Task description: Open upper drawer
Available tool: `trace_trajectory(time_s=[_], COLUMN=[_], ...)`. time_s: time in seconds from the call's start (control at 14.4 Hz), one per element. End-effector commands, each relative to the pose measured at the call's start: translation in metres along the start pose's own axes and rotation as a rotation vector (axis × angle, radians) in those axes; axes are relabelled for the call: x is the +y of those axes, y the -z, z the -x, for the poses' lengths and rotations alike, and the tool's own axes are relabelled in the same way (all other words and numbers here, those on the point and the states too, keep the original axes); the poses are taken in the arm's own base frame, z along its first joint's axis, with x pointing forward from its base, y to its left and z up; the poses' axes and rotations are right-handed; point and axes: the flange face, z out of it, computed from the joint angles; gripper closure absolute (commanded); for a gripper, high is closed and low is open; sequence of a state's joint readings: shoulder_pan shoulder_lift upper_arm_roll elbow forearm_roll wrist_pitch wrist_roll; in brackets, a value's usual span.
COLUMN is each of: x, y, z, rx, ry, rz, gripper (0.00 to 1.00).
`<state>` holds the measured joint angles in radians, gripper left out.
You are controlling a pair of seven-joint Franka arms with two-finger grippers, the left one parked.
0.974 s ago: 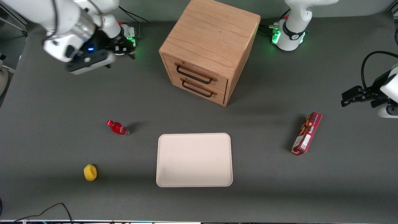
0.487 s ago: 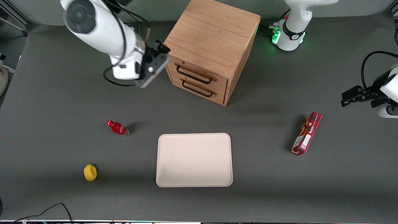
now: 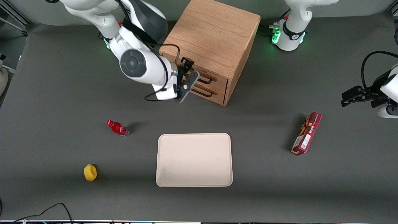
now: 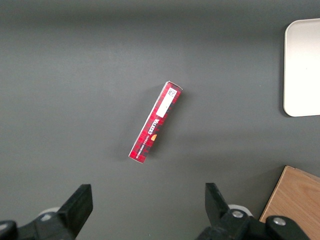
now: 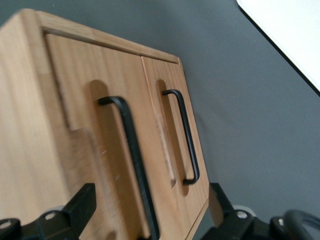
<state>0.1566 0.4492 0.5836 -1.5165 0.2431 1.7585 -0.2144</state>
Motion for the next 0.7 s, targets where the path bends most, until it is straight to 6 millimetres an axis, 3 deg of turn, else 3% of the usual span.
trace_trajectory(time_s=[0.0, 0.14, 0.63], x=[0.007, 0.000, 0.004], y=[-0.016, -0.030, -0.051], z=[-0.008, -0.009, -0.007], rx=[0.005, 0.007, 0.011], ry=[0.034, 0.045, 0.039], rz=[-0.042, -0.046, -0.035], gripper=[0.00, 0.00, 0.00])
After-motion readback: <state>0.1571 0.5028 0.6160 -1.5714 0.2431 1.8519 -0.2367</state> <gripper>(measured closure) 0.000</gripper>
